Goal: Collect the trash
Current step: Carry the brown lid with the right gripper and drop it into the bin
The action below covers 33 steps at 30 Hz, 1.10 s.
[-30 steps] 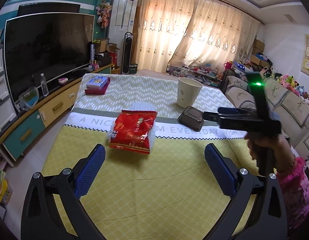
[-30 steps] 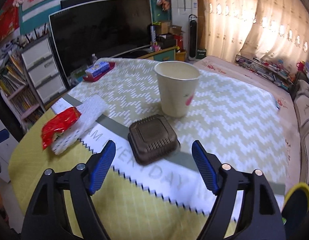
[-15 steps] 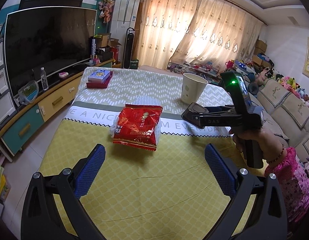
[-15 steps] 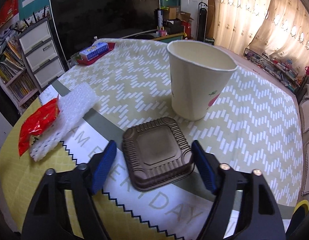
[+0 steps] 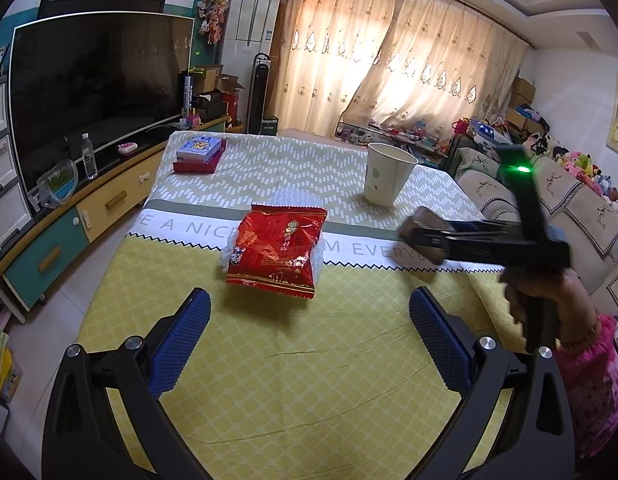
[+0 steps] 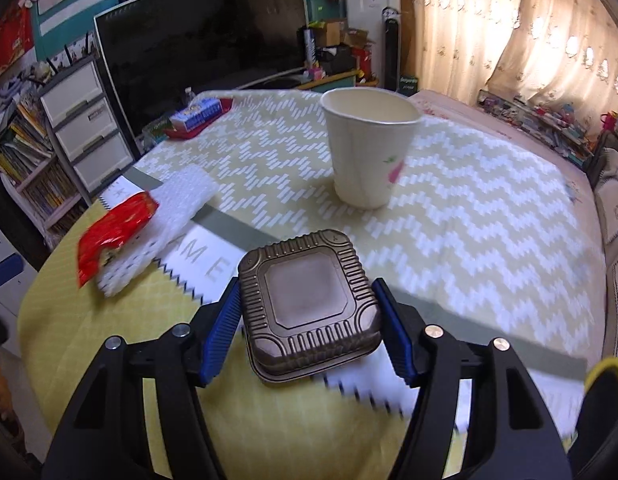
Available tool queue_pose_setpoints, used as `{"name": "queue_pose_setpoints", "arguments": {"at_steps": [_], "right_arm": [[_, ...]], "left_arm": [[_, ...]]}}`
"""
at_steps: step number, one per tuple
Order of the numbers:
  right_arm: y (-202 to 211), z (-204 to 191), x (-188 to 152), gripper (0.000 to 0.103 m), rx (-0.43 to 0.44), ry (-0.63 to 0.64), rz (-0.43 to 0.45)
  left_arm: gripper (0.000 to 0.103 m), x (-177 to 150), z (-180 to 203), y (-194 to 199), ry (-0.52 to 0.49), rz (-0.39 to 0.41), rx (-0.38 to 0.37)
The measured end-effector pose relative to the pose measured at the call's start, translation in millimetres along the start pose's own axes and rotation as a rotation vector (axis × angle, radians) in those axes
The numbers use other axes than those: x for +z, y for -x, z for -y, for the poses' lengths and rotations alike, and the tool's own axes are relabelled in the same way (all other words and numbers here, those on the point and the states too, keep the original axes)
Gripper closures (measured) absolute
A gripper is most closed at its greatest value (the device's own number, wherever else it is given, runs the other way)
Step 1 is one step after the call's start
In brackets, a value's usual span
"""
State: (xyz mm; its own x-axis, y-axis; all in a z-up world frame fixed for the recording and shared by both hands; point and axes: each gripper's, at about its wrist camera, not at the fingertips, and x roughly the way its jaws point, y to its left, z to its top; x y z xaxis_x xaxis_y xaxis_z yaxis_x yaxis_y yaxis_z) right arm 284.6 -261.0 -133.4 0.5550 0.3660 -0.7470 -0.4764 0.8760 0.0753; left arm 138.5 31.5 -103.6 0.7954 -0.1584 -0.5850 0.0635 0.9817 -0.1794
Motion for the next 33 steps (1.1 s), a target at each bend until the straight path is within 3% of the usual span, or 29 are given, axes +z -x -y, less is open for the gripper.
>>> {"name": "queue_pose_setpoints", "arguments": {"at_steps": [3, 8, 13, 19, 24, 26, 28, 33], "right_arm": [[27, 7, -19, 0.041, 0.003, -0.04, 0.032], [71, 31, -58, 0.041, -0.074, -0.117, 0.09], [106, 79, -96, 0.041, -0.2, -0.239, 0.113], [139, 166, -144, 0.04, -0.366, -0.446, 0.113], [137, 213, -164, 0.037, -0.481, -0.524, 0.09], [134, 227, -170, 0.03, -0.546, -0.544, 0.075], [134, 230, -173, 0.03, -0.584, -0.555, 0.077], [140, 211, -170, 0.03, -0.545, -0.546, 0.12]], "left_arm": [[0.005, -1, 4, -2, -0.007, -0.005, -0.007], [0.005, -1, 15, -5, -0.029, -0.011, -0.017], [0.005, -1, 27, -7, -0.049, -0.015, -0.022], [0.005, 0, 44, -13, -0.074, -0.027, -0.031], [0.005, 2, 54, -18, -0.092, -0.039, -0.038], [0.005, 2, 55, -20, -0.094, -0.041, -0.036], [0.005, 3, 55, -21, -0.095, -0.042, -0.029], [0.005, 5, 51, -24, -0.094, -0.045, -0.015]]}}
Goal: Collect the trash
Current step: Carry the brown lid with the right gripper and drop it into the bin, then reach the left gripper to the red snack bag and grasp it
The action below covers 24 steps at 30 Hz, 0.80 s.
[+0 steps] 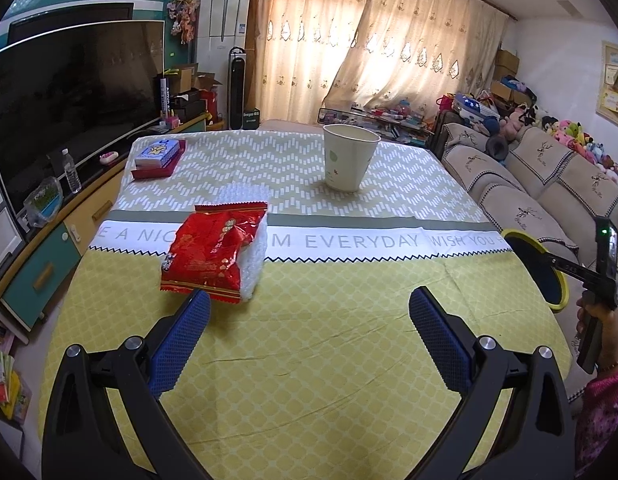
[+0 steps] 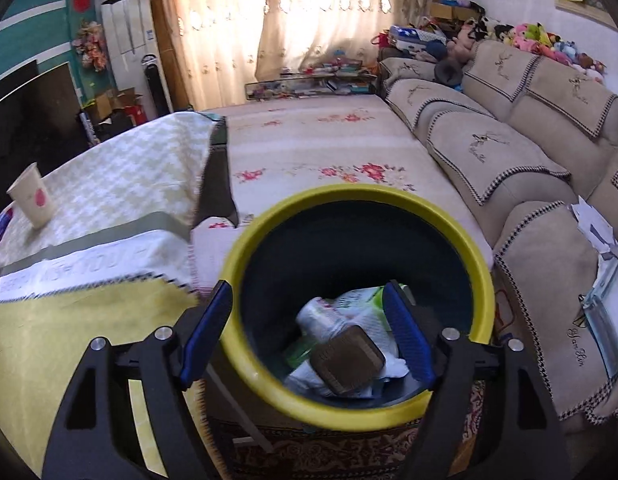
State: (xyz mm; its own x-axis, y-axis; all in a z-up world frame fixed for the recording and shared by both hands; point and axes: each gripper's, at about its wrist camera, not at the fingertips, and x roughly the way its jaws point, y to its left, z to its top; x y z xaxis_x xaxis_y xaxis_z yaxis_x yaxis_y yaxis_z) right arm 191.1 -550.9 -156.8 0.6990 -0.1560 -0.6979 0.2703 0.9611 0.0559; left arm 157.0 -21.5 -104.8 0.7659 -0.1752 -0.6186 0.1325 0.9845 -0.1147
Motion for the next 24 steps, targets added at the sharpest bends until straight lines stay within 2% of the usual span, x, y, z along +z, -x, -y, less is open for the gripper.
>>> {"name": "queue_pose_setpoints", "arguments": {"at_steps": [5, 13, 18, 23, 24], "right_arm": [[22, -23, -7, 0.029, 0.079, 0.002, 0.043], [61, -79, -10, 0.027, 0.217, 0.057, 0.133], [63, -108, -17, 0.027, 0.247, 0.117, 0.149], [51, -118, -23, 0.027, 0.263, 0.129, 0.118], [49, -119, -23, 0.027, 0.264, 0.131, 0.109]], "left_arm": [[0.005, 2, -10, 0, 0.006, 0.007, 0.029], [0.005, 17, -39, -16, -0.002, 0.004, 0.122], [0.005, 27, -56, -38, 0.004, -0.027, 0.126], [0.005, 36, -73, -63, -0.005, -0.066, 0.142], [0.009, 36, -75, -67, -0.003, -0.071, 0.143]]}}
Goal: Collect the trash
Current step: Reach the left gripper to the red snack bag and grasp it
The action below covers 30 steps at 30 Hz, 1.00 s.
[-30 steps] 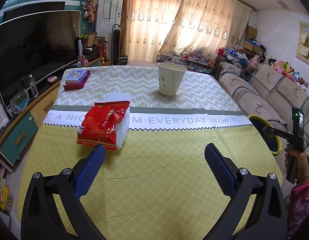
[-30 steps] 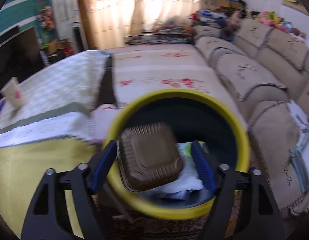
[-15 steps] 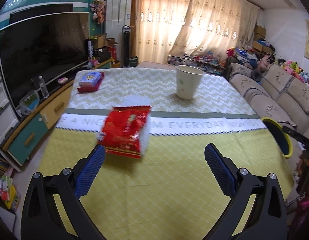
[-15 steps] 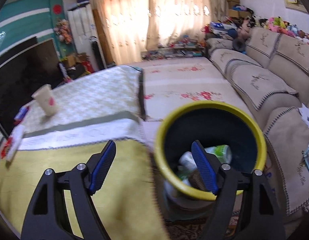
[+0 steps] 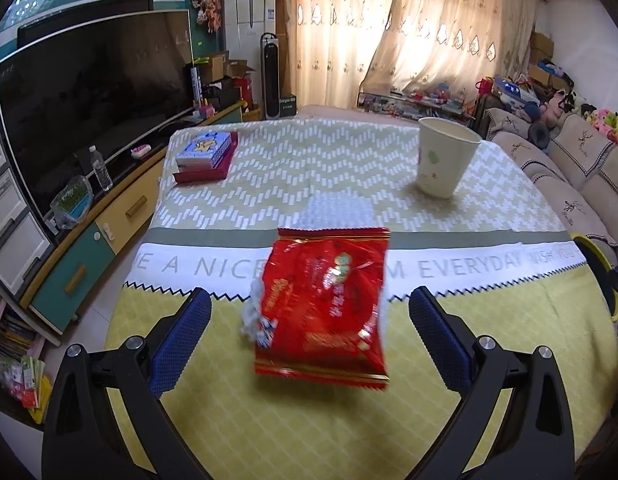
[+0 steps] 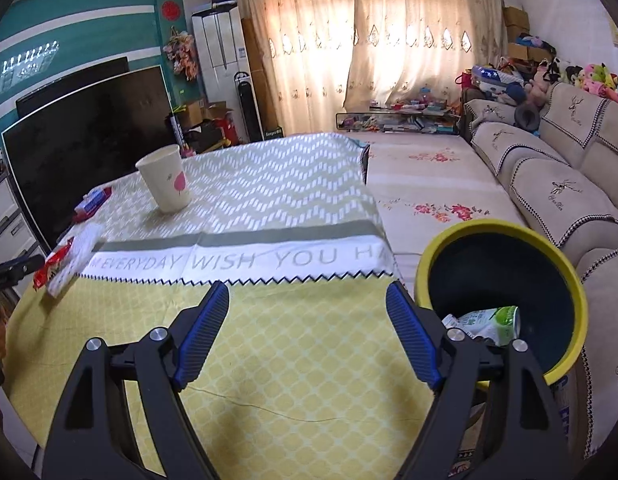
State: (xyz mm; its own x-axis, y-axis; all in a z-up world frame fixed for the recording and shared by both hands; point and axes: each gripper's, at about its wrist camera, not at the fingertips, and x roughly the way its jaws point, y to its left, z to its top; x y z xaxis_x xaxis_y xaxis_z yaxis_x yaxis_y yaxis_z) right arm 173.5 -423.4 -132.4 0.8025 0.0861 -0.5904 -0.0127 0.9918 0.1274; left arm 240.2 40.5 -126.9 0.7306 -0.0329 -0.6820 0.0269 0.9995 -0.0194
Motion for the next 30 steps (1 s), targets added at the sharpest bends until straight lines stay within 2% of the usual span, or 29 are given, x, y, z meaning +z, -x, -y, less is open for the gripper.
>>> {"name": "queue_pose_setpoints", "arguments": {"at_steps": [4, 10, 15, 23, 25, 26, 28, 30], "right_arm": [[-1, 2, -1, 0.026, 0.005, -0.008, -0.007], [-5, 4, -1, 0.026, 0.013, -0.021, -0.022], [-5, 5, 0, 0.027, 0.018, -0.027, -0.026], [-6, 7, -1, 0.027, 0.033, -0.041, -0.031], [-6, 8, 0, 0.027, 0.035, -0.044, -0.03], [-7, 8, -1, 0.027, 0.037, -0.047, -0.029], [-7, 9, -1, 0.026, 0.04, -0.053, -0.031], [-7, 9, -1, 0.027, 0.044, -0.057, -0.032]], "left_arm": [[0.034, 0, -1, -10, -0.014, -0.023, -0.006], [0.035, -3, 17, -7, -0.1, -0.008, 0.006], [0.032, -2, 24, -3, -0.137, -0.004, -0.014], [0.03, -1, 27, -9, -0.174, -0.03, 0.021], [0.042, 0, 26, -9, -0.168, -0.033, 0.013], [0.042, 1, 24, -10, -0.161, -0.034, 0.008], [0.051, 3, 21, -6, -0.145, -0.026, -0.007], [0.052, 4, 20, -1, -0.142, -0.011, -0.01]]}}
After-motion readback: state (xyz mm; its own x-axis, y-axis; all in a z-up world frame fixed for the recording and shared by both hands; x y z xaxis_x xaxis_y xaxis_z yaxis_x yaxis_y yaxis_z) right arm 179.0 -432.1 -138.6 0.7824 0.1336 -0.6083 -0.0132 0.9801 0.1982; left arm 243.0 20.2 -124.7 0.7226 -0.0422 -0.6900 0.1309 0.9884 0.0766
